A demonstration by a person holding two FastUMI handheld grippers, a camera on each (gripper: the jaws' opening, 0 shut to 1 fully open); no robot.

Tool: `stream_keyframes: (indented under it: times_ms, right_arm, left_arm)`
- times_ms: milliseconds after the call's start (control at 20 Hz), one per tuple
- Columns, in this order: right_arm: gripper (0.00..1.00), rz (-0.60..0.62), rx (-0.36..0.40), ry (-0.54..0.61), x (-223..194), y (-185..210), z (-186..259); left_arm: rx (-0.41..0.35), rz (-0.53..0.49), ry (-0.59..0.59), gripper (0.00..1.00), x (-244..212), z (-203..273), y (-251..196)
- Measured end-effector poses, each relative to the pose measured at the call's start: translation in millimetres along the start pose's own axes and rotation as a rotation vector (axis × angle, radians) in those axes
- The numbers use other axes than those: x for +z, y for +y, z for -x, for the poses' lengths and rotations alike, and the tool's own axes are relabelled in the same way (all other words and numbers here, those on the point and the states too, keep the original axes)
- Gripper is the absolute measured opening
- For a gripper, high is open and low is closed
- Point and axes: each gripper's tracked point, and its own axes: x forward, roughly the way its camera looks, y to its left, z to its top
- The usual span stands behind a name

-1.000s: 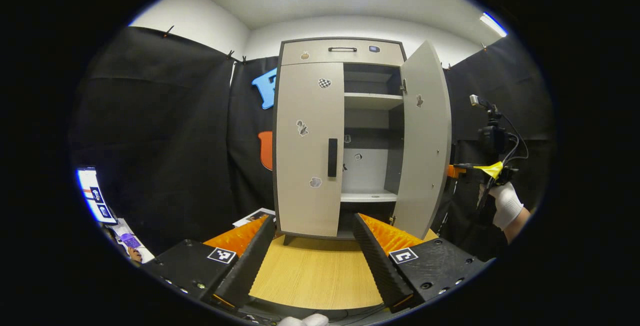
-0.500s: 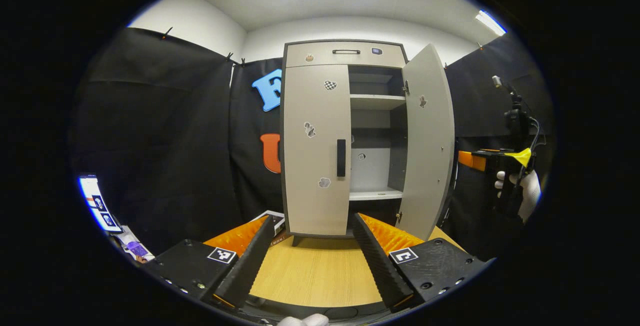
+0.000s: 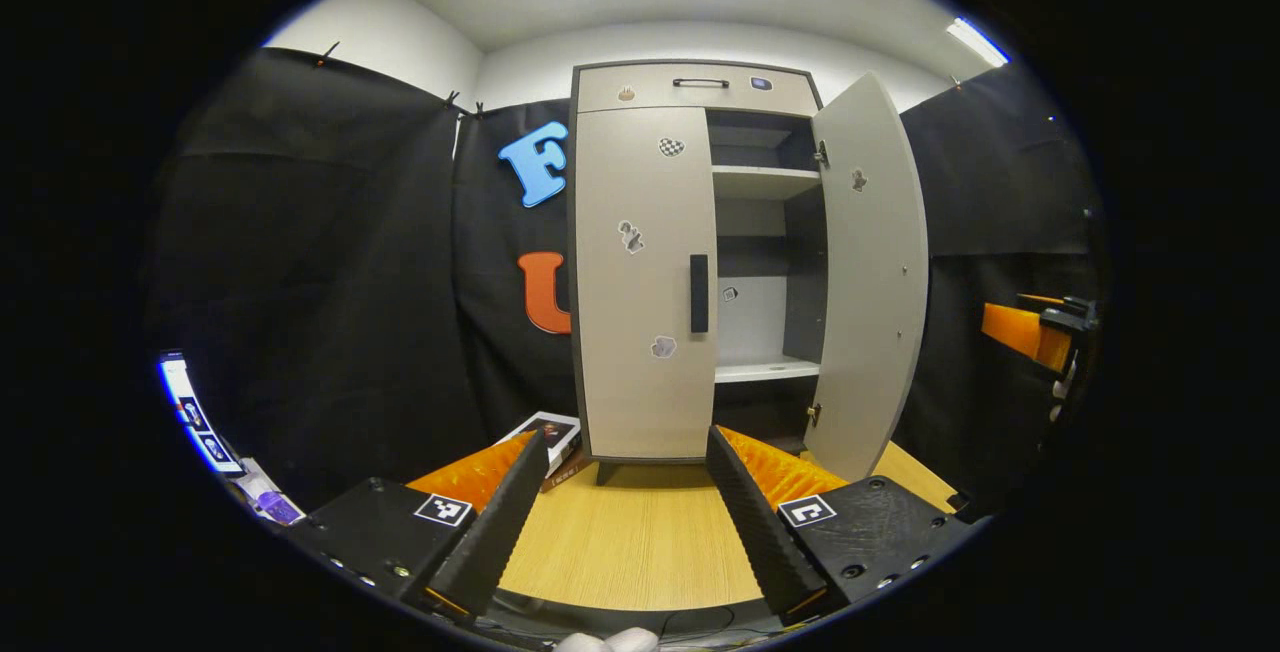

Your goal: Open the right door of the double-door shoe cabinet with the right hand, and open the left door with the left hand.

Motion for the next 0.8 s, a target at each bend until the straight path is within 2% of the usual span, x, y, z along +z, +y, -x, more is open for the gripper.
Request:
stream_keyframes:
  times_ms: [300,500,800]
  right_arm:
    - [1.00,-0.016,-0.001,0.030,-11.2,-9.3,-15.1]
    - [1.00,-0.010,-0.007,0.029,-7.7,-21.0,-35.7]
    - [1.00,-0.017,0.011,0.036,-6.0,-30.4,-70.9]
  left_arm:
    - [-0.044,-0.018,-0.016,0.95,8.5,-62.5,-33.1]
    - [-0.072,-0.014,-0.043,0.94,28.5,-118.3,-57.9]
    - [-0.076,-0.038,-0.094,0.95,68.1,-212.1,-80.8]
